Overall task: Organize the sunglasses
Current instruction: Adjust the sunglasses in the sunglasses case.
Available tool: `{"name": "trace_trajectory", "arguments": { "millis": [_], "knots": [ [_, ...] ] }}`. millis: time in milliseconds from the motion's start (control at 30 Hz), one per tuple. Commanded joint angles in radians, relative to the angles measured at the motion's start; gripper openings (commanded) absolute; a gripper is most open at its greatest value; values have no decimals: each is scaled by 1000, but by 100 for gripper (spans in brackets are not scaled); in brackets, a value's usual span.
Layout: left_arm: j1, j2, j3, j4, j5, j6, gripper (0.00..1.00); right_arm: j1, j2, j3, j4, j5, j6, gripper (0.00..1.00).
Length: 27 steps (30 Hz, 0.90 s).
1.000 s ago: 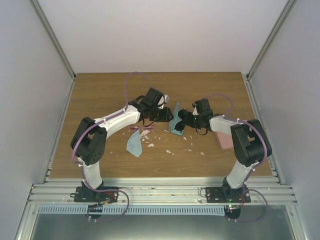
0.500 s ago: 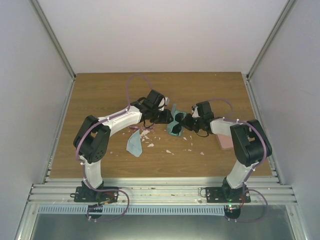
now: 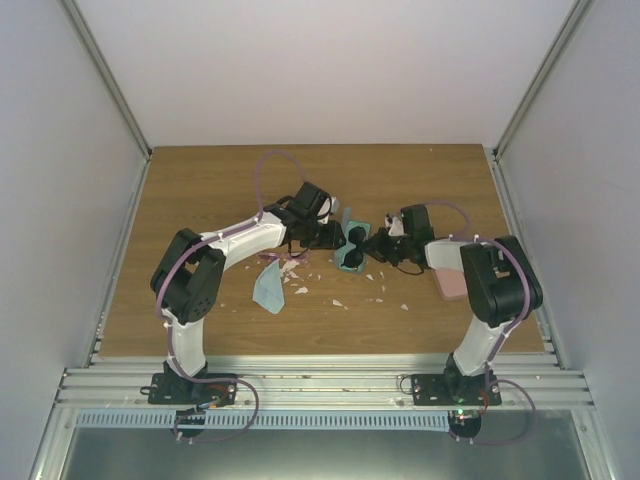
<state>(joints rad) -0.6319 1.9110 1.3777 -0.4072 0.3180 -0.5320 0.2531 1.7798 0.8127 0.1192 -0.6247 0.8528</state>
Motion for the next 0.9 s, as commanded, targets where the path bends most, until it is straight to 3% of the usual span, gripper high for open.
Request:
{"name": "trace_trajectory", "arguments": {
  "millis": [0,133,500,867],
  "knots": [
    [8,11,3,30,0,4,39,-6,30,-9,38,-44,8,1],
    [8,15,8,30,4,3,39,-6,37,-5,24,-30,-4,4],
    [13,19,38,4,4,14,39,-5,-74,-9,-93,93,-100,30],
    [27,16,34,-1,10,17,39,-4,-47,-8,-78,60,-143,12]
  ]
}}
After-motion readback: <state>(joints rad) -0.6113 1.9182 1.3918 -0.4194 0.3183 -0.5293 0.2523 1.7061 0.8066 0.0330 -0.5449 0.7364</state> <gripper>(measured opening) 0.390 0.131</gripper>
